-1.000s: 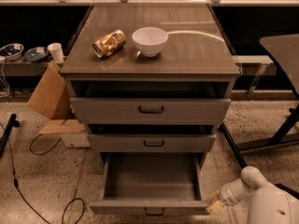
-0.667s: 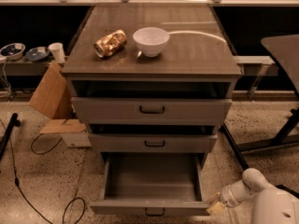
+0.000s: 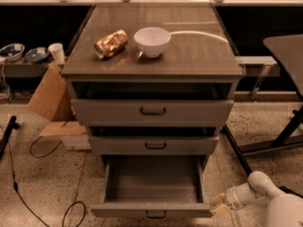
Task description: Open bottom drawer
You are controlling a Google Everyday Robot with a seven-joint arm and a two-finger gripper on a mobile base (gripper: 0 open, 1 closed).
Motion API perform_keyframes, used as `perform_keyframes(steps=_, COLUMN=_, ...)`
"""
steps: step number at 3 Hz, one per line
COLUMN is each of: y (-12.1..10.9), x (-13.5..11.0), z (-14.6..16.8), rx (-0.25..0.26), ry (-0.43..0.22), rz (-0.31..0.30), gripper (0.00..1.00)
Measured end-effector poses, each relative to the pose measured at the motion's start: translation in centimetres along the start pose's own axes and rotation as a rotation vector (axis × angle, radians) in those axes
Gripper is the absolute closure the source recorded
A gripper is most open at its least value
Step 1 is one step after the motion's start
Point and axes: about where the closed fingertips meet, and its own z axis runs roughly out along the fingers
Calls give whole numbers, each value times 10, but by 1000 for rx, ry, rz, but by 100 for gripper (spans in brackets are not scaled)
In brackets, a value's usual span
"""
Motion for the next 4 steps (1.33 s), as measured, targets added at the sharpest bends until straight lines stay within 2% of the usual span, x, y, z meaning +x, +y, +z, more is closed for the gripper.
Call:
perform_keyframes(steps=1, y=18, x=-1, z=6, rx=7, ry=-25, rz=-6, gripper=69)
perform_keyframes(steps=2, y=27, x=-8, z=-3, rx=65, ry=-65, rz=-36, gripper=50)
perform_keyframes(steps=3, y=49, x=-12, z=2, rx=64, ry=-81, rz=-48, gripper=27)
perform_keyframes(steps=4, y=88, x=-29, z=-3, rx=94, ry=-105, rz=-95, gripper=4)
